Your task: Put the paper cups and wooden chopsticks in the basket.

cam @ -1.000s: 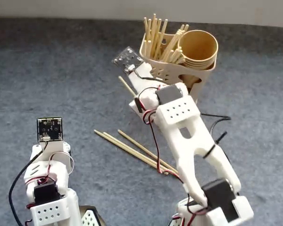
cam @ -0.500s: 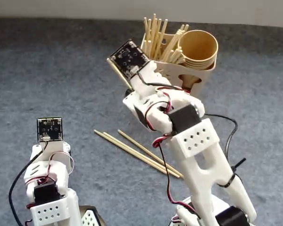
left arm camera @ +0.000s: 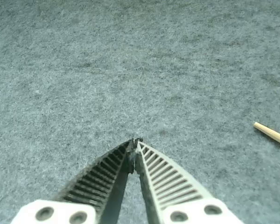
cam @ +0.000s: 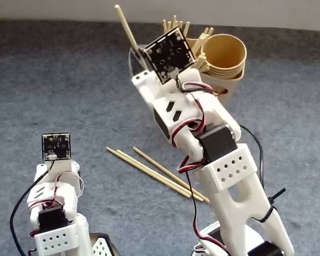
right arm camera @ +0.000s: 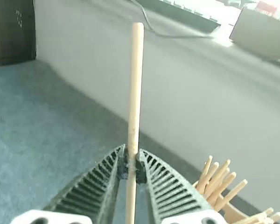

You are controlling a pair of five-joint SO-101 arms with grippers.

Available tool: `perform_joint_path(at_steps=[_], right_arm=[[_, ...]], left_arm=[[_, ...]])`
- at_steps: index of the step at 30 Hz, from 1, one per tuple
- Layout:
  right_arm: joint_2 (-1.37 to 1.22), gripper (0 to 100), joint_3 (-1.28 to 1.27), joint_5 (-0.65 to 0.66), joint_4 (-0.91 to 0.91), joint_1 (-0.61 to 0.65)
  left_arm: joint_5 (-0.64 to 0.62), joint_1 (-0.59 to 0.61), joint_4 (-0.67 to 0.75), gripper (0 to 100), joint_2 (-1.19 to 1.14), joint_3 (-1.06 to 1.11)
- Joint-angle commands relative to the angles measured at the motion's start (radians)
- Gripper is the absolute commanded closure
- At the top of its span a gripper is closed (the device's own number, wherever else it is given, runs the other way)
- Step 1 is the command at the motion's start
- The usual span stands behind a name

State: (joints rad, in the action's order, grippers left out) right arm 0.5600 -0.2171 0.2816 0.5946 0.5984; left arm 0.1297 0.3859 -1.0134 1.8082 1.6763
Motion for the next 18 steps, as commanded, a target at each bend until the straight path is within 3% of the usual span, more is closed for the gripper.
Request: perform_joint_path(at_steps=[1,10,18], right_arm=[[0.031,99.3,0.035,-0.008,-0.179,-0.051],[0.028,99.3,0.01,-0.012,-0.355,-0.194],[0.028,99.3,-0.249,-0.008,-0.707,-0.197]], left_arm=[[-0.009,0.008,0.015,98,0.007,0.019],[-0.009,0.008,0.015,98,0.007,0.019],[-0.009,0.008,0.015,98,0.007,0.019]])
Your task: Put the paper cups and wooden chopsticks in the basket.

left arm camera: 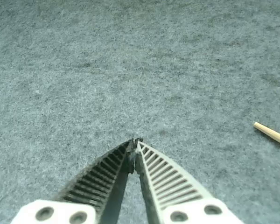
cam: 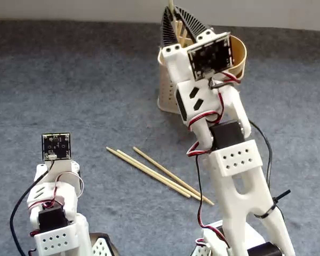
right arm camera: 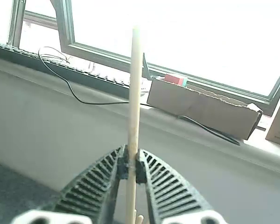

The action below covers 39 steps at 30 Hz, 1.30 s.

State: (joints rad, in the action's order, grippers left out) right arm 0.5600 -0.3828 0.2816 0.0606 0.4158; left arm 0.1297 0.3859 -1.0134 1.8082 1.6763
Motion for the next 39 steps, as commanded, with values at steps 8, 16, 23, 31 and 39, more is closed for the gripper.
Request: perform_joint_path(at_steps=[8,16,23,31,39], right_arm=[[0.027,99.0,-0.231,-0.012,-0.305,-0.059],[-0.027,87.5,-0.229,-0.012,-0.176,-0.068],[0.05,86.8,-0.091,-0.014,0.096,-0.062],[0.114,86.8,0.005,-0.014,0.435,-0.013],[0.166,86.8,0.038,-0.014,0.792,0.143]], left_arm=[[-0.009,0.008,0.015,98,0.007,0.019],[-0.009,0.008,0.015,98,0.007,0.019],[-0.009,0.008,0.015,98,0.007,0.019],[-0.009,0.008,0.015,98,0.007,0.019],[-0.009,0.016,0.015,98,0.007,0.019]])
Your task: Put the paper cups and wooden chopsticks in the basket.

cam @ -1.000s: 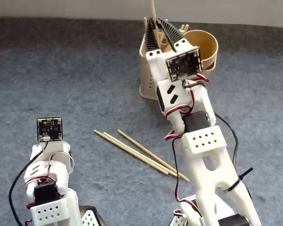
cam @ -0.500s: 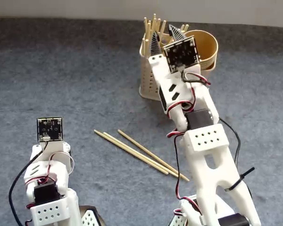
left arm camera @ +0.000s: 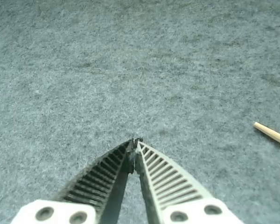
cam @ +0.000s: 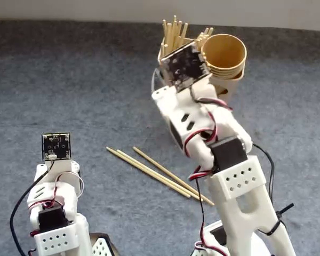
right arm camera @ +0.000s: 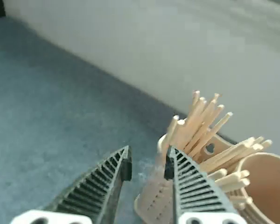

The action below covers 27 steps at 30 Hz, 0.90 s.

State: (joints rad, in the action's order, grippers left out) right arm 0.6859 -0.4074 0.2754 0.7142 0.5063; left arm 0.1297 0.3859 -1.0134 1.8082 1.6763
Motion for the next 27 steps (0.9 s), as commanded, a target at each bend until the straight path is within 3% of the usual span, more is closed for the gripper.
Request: perform_joint_path(at_steps=[1,10,27], right_arm=[[0.041,86.8,0.059,-0.006,0.174,0.062],[-0.002,86.8,0.048,-0.006,0.344,0.122],[-0.605,86.8,0.053,-0.006,0.351,0.179]], left_arm=[[-0.009,0.025,0.015,98,0.007,0.019],[-0.009,0.031,0.015,98,0.007,0.019],[-0.009,0.031,0.015,98,0.007,0.019]])
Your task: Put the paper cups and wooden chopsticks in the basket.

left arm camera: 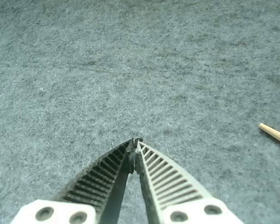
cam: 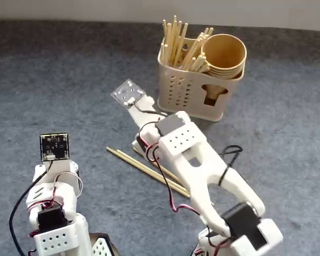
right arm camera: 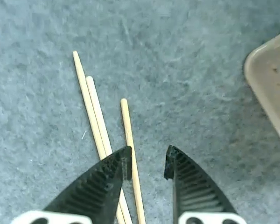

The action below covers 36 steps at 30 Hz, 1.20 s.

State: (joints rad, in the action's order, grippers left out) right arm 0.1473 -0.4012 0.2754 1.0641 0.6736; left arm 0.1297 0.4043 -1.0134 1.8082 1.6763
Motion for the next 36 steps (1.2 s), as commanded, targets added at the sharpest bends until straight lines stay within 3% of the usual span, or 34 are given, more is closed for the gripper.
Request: perform_joint_path(at_steps=[1,13,19,25,31,36], right_arm=[[-0.093,86.8,0.047,-0.006,0.001,0.012],[-0.321,87.4,0.047,-0.003,-0.133,0.064],[-0.39,99.5,0.048,0.0,-0.128,0.062],[-0.328,99.3,0.042,0.14,-0.125,0.01],[-0.179,99.3,0.038,0.153,-0.119,-0.044],[-0.053,99.3,0.039,0.232,-0.002,-0.05]], left_arm=[[-0.009,0.013,0.015,98,0.007,0.019],[-0.009,0.015,0.015,98,0.007,0.019],[-0.009,0.015,0.015,98,0.007,0.019],[-0.009,0.015,0.015,98,0.007,0.019],[-0.009,0.015,0.015,98,0.007,0.019],[-0.009,0.015,0.015,98,0.007,0.019]])
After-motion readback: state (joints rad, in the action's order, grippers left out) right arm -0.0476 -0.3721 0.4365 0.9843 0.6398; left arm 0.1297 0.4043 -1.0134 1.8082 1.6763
